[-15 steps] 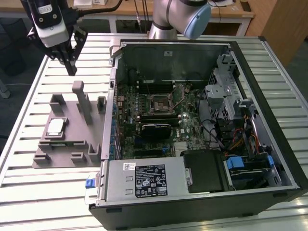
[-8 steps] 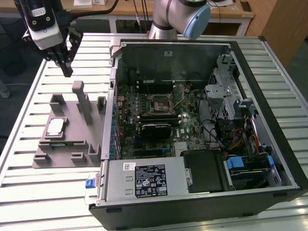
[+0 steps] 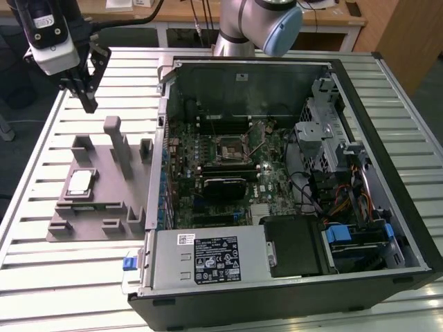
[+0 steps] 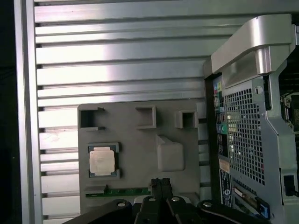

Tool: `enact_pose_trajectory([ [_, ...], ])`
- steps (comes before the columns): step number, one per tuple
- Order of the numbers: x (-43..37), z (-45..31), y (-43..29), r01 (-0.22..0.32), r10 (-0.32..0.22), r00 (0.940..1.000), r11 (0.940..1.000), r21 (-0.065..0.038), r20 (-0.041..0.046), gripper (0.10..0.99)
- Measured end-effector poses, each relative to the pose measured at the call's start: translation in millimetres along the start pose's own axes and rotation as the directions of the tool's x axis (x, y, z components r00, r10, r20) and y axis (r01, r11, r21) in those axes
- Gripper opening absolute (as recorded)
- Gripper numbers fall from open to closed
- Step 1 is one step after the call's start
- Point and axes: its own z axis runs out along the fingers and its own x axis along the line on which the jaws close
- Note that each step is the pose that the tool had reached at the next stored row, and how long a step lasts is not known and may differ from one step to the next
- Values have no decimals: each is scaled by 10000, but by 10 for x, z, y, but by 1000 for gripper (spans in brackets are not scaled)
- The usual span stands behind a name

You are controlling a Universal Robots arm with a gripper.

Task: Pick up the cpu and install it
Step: 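Reach for the cpu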

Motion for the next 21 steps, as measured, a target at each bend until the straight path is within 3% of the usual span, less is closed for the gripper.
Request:
enact_pose_trajectory([
  [8,132,55,-12,-1,1,10000,10000,-1,0,106],
  [21,270,205,-32,-1,1,10000,10000,0,0,106],
])
